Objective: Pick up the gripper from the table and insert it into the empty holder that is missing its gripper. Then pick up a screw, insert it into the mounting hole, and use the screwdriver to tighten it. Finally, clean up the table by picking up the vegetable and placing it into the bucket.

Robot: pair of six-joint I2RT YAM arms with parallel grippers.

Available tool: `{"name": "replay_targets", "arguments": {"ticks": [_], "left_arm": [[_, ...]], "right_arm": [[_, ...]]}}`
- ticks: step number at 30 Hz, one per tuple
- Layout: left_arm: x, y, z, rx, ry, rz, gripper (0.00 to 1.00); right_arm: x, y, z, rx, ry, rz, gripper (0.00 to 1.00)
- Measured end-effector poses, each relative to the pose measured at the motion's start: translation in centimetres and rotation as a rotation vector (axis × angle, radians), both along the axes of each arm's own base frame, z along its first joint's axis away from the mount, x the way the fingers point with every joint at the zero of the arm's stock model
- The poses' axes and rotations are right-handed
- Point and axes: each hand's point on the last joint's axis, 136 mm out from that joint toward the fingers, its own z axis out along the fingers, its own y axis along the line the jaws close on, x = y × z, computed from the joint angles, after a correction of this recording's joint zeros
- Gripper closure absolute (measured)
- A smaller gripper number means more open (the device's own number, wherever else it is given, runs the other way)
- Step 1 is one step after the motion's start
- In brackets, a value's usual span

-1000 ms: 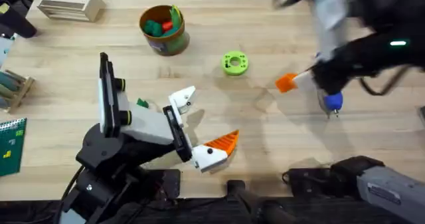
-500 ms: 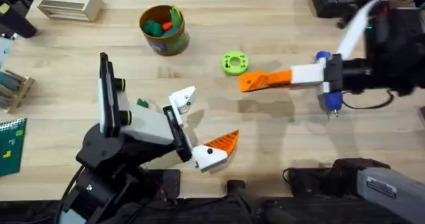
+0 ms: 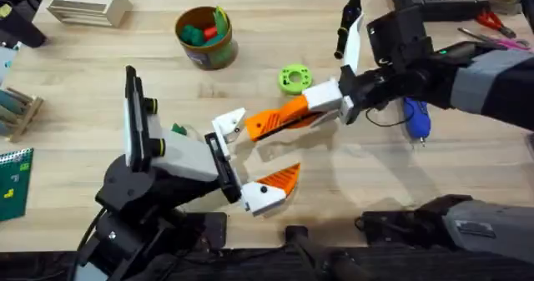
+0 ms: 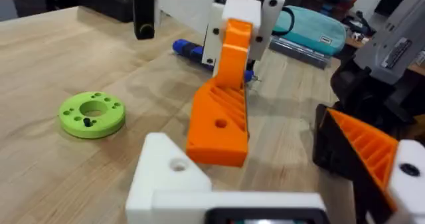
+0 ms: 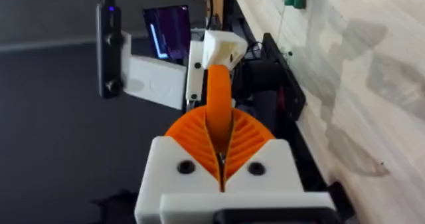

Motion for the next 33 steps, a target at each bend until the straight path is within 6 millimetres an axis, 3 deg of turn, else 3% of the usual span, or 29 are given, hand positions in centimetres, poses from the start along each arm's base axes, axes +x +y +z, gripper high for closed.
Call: {"name": "replay_targets", "arguments": {"ticks": [6,27,30,33], "left_arm": [[0.0,0.0,0.0,0.000,0.000,0.000,0.014],[0.3,0.1,0.0,0.000,0.004,0.017,0.014],[0.6,0.3,0.0,0.000,0.002,0.036,0.014],[0.5,0.2,-0.2,-0.007,0.034,0.029,0.014]], "right_arm": [[0.5,0.6,-1.3,-0.030,0.145,-0.008,0.982],[1.5,2.2,-1.3,-0.004,0.176,0.014,0.983],[2.0,2.8,-1.4,0.005,0.163,0.017,0.983],[1.9,4.6,-2.7,0.010,0.195,0.066,0.983]]}}
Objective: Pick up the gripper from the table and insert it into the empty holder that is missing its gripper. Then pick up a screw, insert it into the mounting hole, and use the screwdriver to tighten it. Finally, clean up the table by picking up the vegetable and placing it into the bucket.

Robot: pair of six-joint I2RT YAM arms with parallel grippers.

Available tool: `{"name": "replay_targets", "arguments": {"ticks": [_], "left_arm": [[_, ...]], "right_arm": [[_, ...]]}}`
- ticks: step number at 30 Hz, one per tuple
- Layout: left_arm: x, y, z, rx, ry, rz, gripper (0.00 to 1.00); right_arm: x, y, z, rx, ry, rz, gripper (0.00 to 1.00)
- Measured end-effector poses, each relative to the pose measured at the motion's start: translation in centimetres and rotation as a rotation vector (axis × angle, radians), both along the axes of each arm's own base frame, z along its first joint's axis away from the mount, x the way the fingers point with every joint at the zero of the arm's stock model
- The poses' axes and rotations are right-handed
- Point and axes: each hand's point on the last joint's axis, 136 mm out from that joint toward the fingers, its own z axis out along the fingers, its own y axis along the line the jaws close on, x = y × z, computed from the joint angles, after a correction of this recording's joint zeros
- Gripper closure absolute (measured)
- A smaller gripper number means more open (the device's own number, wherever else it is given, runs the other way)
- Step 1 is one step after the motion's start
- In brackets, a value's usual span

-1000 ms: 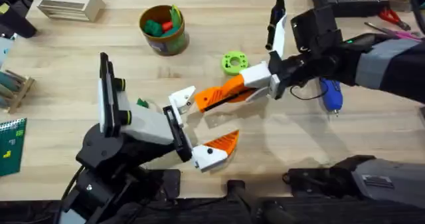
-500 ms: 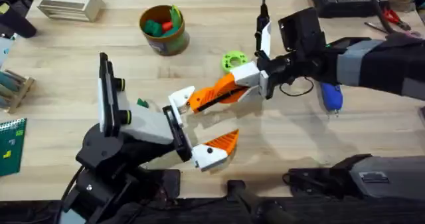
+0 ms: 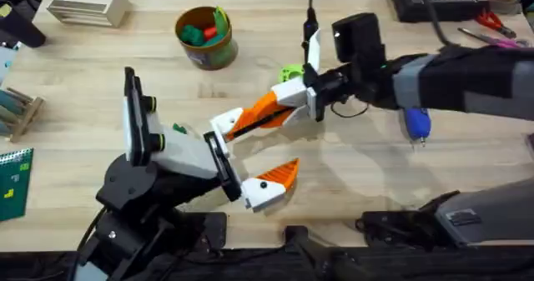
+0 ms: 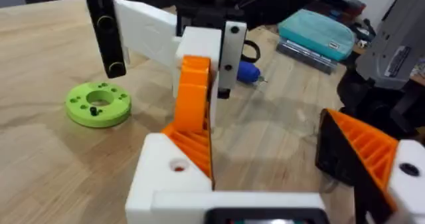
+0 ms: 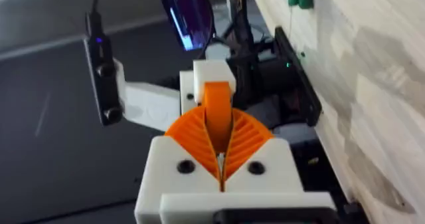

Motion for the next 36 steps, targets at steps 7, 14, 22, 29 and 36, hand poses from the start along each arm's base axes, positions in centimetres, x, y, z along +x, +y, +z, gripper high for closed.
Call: {"name": "replay_targets", "arguments": {"ticks": [7,14,22,29,36], "left_arm": [[0.5,0.3,-0.1,-0.005,0.024,0.034,0.014],[0.7,0.3,-0.1,-0.005,0.024,0.041,0.014],[1.0,0.5,-0.1,-0.001,0.012,0.061,0.014],[0.5,0.2,0.0,0.005,-0.009,0.027,0.013],[0.5,0.2,0.0,0.011,-0.022,0.027,0.014]], "right_arm": [[0.4,1.0,-0.3,0.021,0.008,0.020,0.985],[0.4,1.1,-0.3,0.011,0.024,0.015,0.986],[0.7,1.4,0.0,0.032,-0.019,0.013,0.899],[0.6,2.0,-0.4,0.021,-0.025,0.010,0.639],[0.7,2.1,-0.4,0.033,-0.046,0.012,0.485]]}}
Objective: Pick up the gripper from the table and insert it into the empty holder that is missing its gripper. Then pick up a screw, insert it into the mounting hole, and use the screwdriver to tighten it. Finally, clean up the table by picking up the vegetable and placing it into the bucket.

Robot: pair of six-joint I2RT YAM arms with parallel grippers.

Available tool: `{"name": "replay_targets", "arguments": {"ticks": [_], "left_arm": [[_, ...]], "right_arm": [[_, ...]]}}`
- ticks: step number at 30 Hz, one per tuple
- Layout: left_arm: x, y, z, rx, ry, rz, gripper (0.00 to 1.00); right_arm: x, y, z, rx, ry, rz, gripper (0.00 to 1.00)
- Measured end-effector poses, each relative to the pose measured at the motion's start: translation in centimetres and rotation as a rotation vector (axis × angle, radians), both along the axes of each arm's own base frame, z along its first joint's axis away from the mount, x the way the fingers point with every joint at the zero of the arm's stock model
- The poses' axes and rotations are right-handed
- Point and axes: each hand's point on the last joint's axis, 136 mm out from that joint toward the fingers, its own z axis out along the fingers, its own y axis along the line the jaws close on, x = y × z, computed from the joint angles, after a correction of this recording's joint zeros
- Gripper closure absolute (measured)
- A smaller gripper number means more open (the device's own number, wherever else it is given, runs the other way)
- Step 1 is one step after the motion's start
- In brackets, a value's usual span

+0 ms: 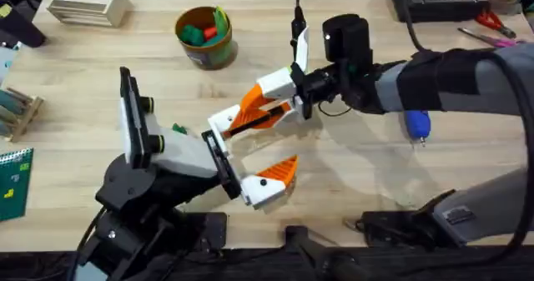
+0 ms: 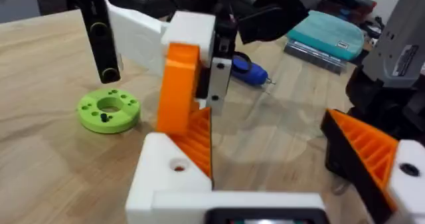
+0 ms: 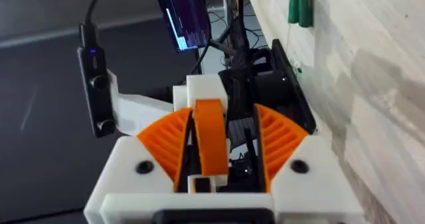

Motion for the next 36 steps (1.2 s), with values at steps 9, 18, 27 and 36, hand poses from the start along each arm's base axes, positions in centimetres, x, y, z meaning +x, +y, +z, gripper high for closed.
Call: {"name": "replay_targets", "arguments": {"ticks": [9,18,27,36], "left_arm": [[-0.7,-0.3,0.0,-0.001,0.000,-0.043,0.014],[-0.9,-0.4,0.0,-0.002,0.000,-0.055,0.014],[-0.9,-0.4,0.0,-0.002,0.001,-0.056,0.014],[-0.9,-0.4,0.0,-0.002,0.001,-0.056,0.014]], "right_arm": [[2.0,-1.4,0.1,0.005,-0.008,-0.062,0.264],[7.8,-4.9,0.7,0.023,-0.176,-0.268,0.163],[15.0,-7.9,4.5,0.025,-0.468,-0.451,0.161],[17.0,-9.1,1.9,-0.223,-0.476,-0.487,0.157]]}}
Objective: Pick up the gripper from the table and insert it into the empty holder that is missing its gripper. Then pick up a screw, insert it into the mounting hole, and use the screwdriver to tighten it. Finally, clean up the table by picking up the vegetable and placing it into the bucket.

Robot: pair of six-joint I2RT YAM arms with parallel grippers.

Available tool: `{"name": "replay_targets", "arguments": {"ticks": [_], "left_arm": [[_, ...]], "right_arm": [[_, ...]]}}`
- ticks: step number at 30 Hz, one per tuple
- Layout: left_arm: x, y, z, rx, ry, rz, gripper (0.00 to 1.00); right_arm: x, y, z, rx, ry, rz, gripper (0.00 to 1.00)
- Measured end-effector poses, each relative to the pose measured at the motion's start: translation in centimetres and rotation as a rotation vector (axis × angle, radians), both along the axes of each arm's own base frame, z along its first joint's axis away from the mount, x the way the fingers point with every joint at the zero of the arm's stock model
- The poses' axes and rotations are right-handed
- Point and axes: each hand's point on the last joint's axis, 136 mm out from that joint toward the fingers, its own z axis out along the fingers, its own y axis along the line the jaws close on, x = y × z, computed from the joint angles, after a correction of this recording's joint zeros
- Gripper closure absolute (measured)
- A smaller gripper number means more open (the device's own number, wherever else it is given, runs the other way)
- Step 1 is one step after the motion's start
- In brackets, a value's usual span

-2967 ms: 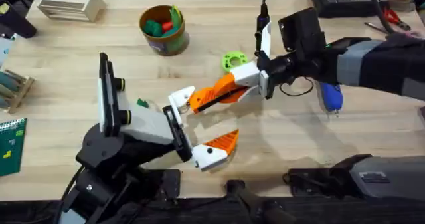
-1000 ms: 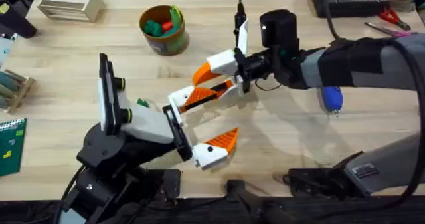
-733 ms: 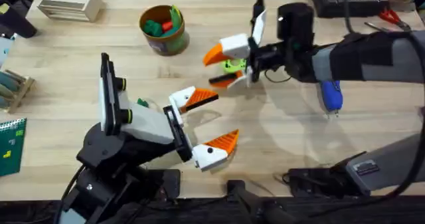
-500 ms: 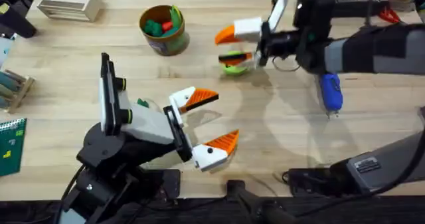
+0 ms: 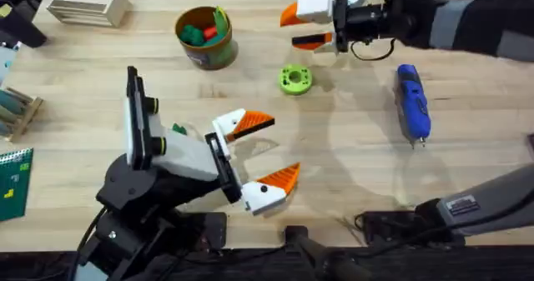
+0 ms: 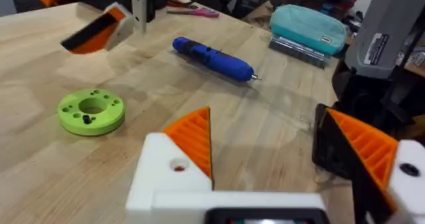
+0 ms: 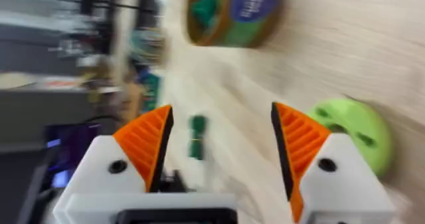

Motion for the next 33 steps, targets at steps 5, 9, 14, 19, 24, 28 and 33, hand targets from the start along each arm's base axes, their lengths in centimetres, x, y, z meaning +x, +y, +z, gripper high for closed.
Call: {"name": "replay_targets", "arguments": {"ticks": [5,9,14,19,24,28,33], "left_arm": [[0.0,0.0,0.0,0.000,0.000,0.000,0.014],[0.0,0.0,0.0,0.000,0.000,0.000,0.014],[0.0,0.0,0.0,0.000,0.000,0.000,0.014],[0.0,0.0,0.0,0.000,0.000,0.000,0.013],[0.0,0.0,0.0,0.000,0.000,0.000,0.014],[0.0,0.0,0.0,0.000,0.000,0.000,0.014],[0.0,0.0,0.0,0.000,0.000,0.000,0.014]], "right_arm": [[-1.4,0.1,-3.6,-0.361,-0.047,0.034,0.156],[-4.4,1.7,-6.6,-0.754,-0.231,0.180,0.156],[-4.9,2.3,-7.4,-0.946,-0.359,0.229,0.341],[-4.7,1.9,-9.0,-1.044,-0.376,0.245,0.522],[-4.2,1.8,-9.9,-1.065,-0.376,0.244,0.569],[-4.1,1.8,-9.9,-1.066,-0.384,0.241,0.589],[-3.8,2.0,-9.7,-1.061,-0.397,0.236,0.638]]}}
